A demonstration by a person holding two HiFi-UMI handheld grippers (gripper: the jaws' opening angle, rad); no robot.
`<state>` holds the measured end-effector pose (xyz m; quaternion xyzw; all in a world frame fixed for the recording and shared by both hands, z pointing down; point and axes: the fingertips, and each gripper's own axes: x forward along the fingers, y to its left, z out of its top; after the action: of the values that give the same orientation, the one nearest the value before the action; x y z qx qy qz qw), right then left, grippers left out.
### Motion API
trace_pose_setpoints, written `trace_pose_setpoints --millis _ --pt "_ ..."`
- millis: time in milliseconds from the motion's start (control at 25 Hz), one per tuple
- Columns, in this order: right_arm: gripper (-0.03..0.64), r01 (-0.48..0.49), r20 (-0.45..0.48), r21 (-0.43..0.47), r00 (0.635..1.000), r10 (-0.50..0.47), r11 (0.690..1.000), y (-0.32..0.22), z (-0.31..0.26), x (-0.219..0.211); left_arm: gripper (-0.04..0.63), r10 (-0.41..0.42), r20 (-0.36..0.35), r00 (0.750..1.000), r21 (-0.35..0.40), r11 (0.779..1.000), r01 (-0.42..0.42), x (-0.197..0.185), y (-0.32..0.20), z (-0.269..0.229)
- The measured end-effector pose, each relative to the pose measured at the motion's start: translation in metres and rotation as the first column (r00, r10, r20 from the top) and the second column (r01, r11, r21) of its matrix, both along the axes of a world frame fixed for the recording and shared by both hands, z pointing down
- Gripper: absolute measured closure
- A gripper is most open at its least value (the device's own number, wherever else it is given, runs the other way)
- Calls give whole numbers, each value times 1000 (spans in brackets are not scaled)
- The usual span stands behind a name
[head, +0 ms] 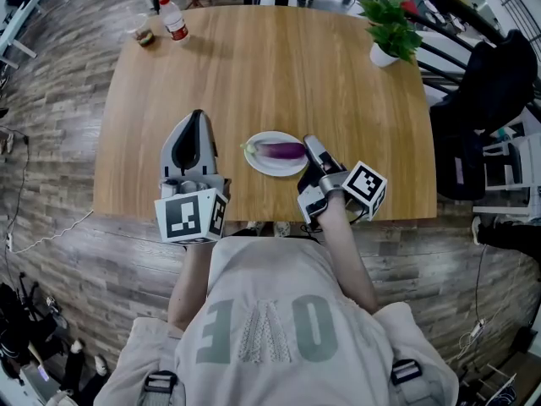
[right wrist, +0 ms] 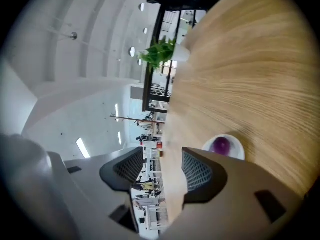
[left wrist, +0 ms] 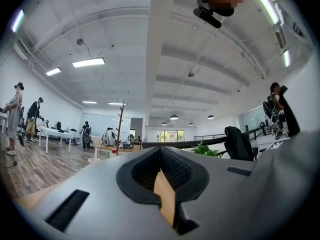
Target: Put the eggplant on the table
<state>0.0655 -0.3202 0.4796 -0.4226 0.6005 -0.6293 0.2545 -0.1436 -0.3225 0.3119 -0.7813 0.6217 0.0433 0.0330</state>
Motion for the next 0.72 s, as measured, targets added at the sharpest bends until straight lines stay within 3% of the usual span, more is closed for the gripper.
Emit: trace_pose_setpoints --millis 120,240,360,520,720 --pt "385 11 -126 182 992 13 983 -7 -51 1 586 8 2 1000 9 1000 -8 2 -1 -5" --pt "486 42 -330 373 939 91 927 -6 -101 5 586 10 8 1000 15 1000 -10 2 0 -10" --pt "556 139 -533 522 823 195 841 1 -139 4 586 12 15 1000 21 1000 -12 2 2 -13" --pt "578 311 -705 611 631 322 728 15 -169 -8 586 24 28 999 32 999 -25 6 3 -16" --pt "578 447 -785 612 441 434 652 32 -189 -27 586 51 56 997 56 997 -54 17 8 -23"
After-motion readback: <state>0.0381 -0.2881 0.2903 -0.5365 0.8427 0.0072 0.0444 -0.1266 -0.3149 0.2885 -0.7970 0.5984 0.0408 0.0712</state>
